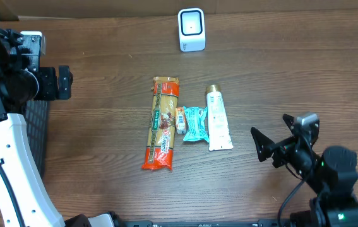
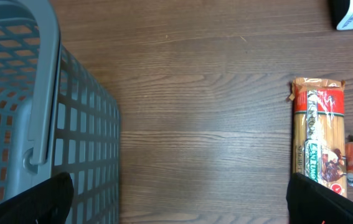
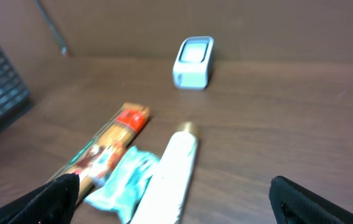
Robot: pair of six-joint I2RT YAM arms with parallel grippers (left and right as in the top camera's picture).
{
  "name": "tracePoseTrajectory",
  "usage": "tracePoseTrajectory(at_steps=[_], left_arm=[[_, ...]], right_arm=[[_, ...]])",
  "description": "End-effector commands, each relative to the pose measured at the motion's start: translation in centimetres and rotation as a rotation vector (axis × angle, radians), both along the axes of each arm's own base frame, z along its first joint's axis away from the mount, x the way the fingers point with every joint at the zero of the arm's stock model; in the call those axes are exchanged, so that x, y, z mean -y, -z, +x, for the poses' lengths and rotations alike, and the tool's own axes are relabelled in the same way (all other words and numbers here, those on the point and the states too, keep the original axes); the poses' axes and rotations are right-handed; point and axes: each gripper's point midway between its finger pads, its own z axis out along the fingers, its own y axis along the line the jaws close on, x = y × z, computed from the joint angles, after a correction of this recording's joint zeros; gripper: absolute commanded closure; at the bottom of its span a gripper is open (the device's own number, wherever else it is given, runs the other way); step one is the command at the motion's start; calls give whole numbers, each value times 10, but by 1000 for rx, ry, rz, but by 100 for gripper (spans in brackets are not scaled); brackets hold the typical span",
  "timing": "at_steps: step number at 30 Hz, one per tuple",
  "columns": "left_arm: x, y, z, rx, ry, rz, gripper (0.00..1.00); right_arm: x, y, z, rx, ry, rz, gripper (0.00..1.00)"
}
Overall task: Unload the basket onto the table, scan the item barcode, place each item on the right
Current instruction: 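Move the right gripper to the white tube and grasp it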
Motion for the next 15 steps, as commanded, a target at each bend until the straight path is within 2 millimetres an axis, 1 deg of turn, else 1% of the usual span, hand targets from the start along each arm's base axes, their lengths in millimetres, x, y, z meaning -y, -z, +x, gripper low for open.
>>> tracePoseTrajectory(at_steps=[1, 5, 9, 12, 14, 15], left_arm=[[-2, 2, 1, -8, 6, 12, 0], [-2, 2, 1, -8, 6, 11, 0], [-2, 2, 1, -8, 6, 12, 0], [-2, 2, 1, -8, 6, 12, 0], [-2, 2, 1, -8, 6, 11, 0], [-2, 2, 1, -8, 6, 11, 0]], right_arm=[[-16, -27, 7, -76, -86, 28, 0], [-21, -35, 21, -253, -103, 22, 0], [-28, -39, 33, -477, -129, 25, 0], [-43, -38, 40, -611, -201, 73, 0], [-47, -30, 53, -651, -214, 87, 0], [-49, -23, 58, -679, -214, 103, 0]])
